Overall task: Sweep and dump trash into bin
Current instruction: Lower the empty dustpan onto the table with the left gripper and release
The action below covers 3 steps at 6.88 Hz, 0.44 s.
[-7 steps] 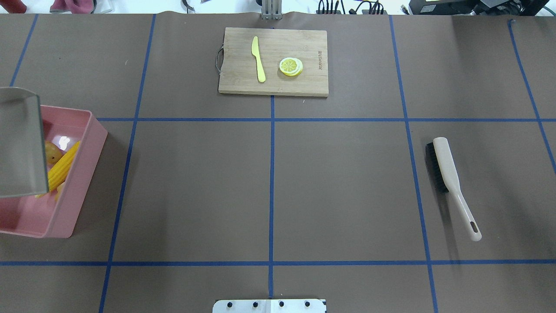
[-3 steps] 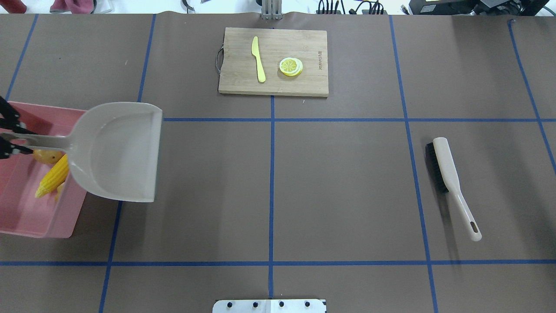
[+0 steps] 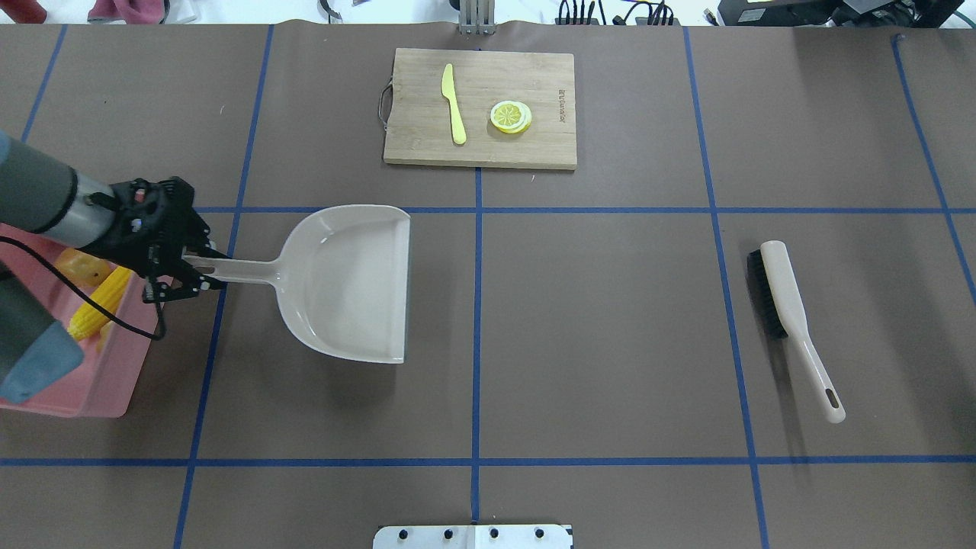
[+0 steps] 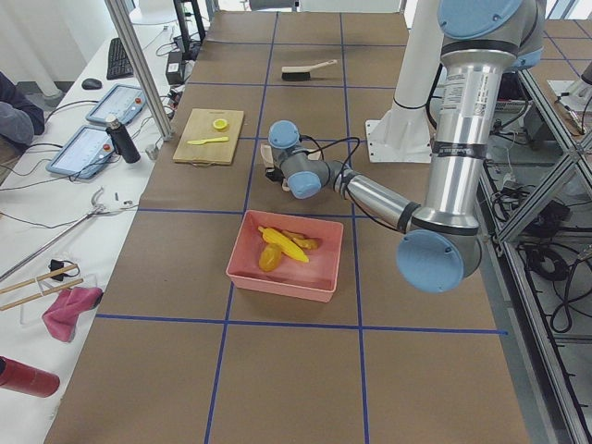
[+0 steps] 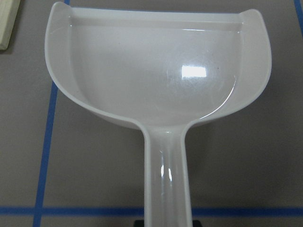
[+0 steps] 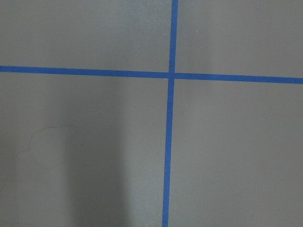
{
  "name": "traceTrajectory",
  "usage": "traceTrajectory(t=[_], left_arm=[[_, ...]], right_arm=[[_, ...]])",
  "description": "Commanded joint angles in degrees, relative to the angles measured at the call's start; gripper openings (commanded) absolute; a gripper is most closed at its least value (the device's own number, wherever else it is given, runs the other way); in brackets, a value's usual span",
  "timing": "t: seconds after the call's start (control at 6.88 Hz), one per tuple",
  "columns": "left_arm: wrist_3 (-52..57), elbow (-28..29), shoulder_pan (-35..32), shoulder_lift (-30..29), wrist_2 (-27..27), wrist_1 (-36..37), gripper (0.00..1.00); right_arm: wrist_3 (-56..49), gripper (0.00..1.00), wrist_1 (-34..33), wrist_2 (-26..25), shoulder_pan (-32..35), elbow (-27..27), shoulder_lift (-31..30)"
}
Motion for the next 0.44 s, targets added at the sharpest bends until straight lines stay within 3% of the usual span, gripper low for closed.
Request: traceTrajectory(t=[0.0, 0.29], left_arm=[[-2.10, 5.30, 4.54, -5.87, 0.17, -0.25, 0.00], [-2.36, 8.14, 5.52, -10.28, 0.00, 0.01, 0.00]], right_arm=[[-0.82, 1.00, 0.82, 0.09, 1.45, -1.38, -0.91], [0.41, 1.00, 1.00, 0.35, 1.29, -3.47, 0.05]])
